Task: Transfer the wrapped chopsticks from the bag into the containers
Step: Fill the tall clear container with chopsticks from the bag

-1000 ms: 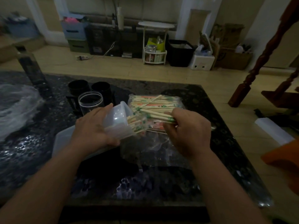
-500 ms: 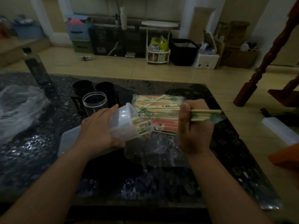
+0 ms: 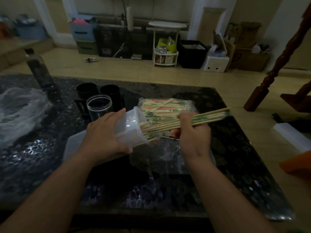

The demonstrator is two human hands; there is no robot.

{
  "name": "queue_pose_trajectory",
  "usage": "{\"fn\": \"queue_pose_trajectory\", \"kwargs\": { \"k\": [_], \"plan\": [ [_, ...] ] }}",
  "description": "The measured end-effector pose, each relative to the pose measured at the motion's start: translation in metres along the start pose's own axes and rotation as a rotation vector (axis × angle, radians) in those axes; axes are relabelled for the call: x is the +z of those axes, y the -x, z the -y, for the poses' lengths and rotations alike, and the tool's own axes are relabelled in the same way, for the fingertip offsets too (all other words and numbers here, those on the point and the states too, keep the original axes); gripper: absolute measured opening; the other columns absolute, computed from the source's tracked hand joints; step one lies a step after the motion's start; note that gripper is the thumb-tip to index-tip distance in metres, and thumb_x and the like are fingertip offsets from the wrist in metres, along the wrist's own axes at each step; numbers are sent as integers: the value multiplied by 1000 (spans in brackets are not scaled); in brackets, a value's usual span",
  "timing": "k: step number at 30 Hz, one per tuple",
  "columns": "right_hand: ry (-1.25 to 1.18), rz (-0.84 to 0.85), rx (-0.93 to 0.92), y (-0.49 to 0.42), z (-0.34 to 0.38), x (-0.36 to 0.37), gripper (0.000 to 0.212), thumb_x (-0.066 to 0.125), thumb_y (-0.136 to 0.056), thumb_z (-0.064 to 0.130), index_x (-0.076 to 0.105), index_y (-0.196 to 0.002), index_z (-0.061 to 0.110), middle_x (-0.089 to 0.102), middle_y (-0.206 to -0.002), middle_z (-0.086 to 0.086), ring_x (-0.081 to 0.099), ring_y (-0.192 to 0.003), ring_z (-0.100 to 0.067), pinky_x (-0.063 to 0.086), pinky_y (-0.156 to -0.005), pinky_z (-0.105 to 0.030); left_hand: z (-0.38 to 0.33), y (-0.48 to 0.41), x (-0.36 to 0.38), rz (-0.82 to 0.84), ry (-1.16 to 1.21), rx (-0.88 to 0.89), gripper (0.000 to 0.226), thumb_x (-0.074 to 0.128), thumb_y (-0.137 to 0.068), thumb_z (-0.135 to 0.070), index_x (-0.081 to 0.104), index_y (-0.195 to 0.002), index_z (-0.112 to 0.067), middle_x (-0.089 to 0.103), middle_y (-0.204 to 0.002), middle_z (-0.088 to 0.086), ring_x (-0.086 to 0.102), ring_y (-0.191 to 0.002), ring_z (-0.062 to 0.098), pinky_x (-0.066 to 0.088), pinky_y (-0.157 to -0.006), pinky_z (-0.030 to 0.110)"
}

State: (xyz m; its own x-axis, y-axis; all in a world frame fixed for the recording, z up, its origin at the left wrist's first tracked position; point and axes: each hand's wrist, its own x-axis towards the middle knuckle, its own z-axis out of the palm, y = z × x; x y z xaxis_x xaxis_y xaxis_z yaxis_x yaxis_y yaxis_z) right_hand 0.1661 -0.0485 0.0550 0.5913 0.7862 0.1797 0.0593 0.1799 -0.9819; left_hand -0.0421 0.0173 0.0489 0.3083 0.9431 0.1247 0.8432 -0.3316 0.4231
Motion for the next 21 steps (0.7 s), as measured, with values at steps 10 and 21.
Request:
{"fn": "queue_pose_trajectory", "kwargs": {
  "k": [10, 21],
  "plan": [
    [-90, 32, 304, -7, -12, 6, 14, 61, -95, 15, 63, -80, 15, 60, -67, -4, 51, -54, -8, 42, -46, -22, 0, 0, 0, 15, -1, 10, 128, 92, -46, -49, 20, -152, -37, 33, -151, -6, 32, -136, 18, 24, -105, 36],
    [232, 211, 165, -8, -23, -2, 17, 66, -92, 18, 68, -75, 21, 64, -66, 9, 57, -62, -6, 47, -59, -23, 0, -1, 2, 23, -23, 17, 129, 91, -46, -50, 19, -151, -40, 32, -152, -6, 30, -137, 18, 23, -107, 37]
  ]
}}
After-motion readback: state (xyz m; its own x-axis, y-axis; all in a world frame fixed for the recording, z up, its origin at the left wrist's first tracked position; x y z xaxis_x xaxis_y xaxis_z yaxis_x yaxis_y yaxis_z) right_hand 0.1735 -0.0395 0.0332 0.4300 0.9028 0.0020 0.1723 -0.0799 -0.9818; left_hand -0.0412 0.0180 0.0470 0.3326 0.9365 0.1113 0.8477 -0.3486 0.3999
